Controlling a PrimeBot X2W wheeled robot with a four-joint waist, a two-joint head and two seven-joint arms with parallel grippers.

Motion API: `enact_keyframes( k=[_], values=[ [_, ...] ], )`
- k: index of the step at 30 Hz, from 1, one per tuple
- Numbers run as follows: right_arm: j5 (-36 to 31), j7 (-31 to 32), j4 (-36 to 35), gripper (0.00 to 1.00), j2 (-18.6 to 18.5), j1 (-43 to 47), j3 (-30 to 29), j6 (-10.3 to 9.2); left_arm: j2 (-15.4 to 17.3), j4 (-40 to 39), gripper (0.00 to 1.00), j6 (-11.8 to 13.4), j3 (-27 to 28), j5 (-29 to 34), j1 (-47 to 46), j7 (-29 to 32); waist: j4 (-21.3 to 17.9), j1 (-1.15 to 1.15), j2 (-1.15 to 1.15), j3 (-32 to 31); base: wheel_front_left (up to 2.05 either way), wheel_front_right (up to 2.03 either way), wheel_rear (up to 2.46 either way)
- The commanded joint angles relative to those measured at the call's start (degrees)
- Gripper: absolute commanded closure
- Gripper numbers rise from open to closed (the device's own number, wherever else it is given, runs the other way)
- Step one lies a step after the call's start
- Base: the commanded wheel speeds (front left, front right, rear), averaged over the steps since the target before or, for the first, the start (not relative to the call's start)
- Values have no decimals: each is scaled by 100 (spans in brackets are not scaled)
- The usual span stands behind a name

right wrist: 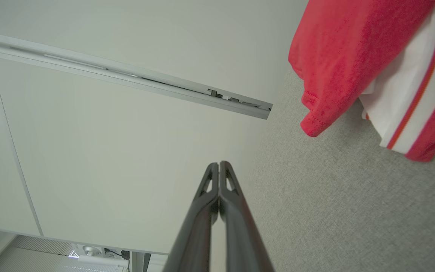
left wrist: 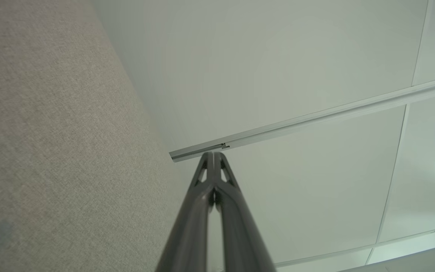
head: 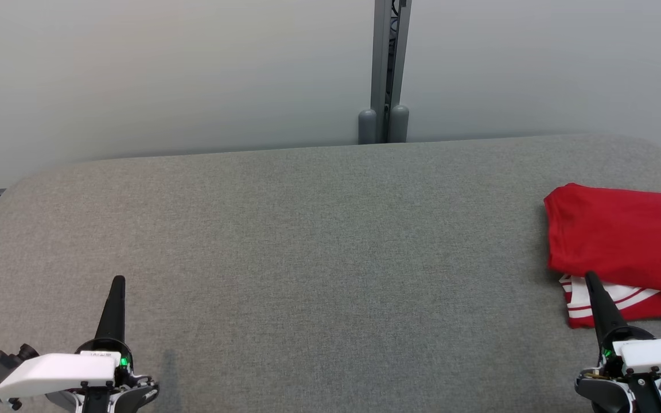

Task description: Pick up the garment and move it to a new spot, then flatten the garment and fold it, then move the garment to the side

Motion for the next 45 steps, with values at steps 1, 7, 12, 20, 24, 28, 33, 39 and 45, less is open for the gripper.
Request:
enact_keyframes(
  k=[1,7,12,20,24,28,33,39,45],
  values=[
    [133,56,-65,100,-11,-71,-43,0,29,-16,100,-52,37,-135,-150,45,3,0,0,6,0,0,0],
    [377,128,-75,100,0,-88,-88,0,28,1,100,-56,53,-389,-191,107,16,0,0,30,0,0,0],
    [585,183,-83,100,7,-102,-129,0,28,16,100,-49,66,-592,-237,165,27,0,0,51,0,0,0],
    [887,263,-94,100,17,-117,-191,1,27,42,100,-53,84,-917,-277,258,45,0,0,84,0,0,0],
    [1027,305,-101,100,22,-125,-214,0,26,51,100,-55,92,-1071,-308,292,54,0,0,100,0,0,0],
    [1182,347,-106,100,28,-135,-238,0,26,61,100,-57,102,-1225,-334,340,62,0,0,116,0,0,0],
    [1278,376,-111,100,29,-127,-259,0,25,71,100,-54,109,-1327,-347,375,71,0,0,132,0,0,0],
    [1278,376,-111,100,29,-126,-257,0,25,70,100,-52,109,-1326,-346,375,71,0,0,132,0,0,0],
    [1279,375,-111,100,28,-126,-257,0,25,69,100,-52,108,-1327,-346,375,71,0,0,132,0,0,0]
  ],
)
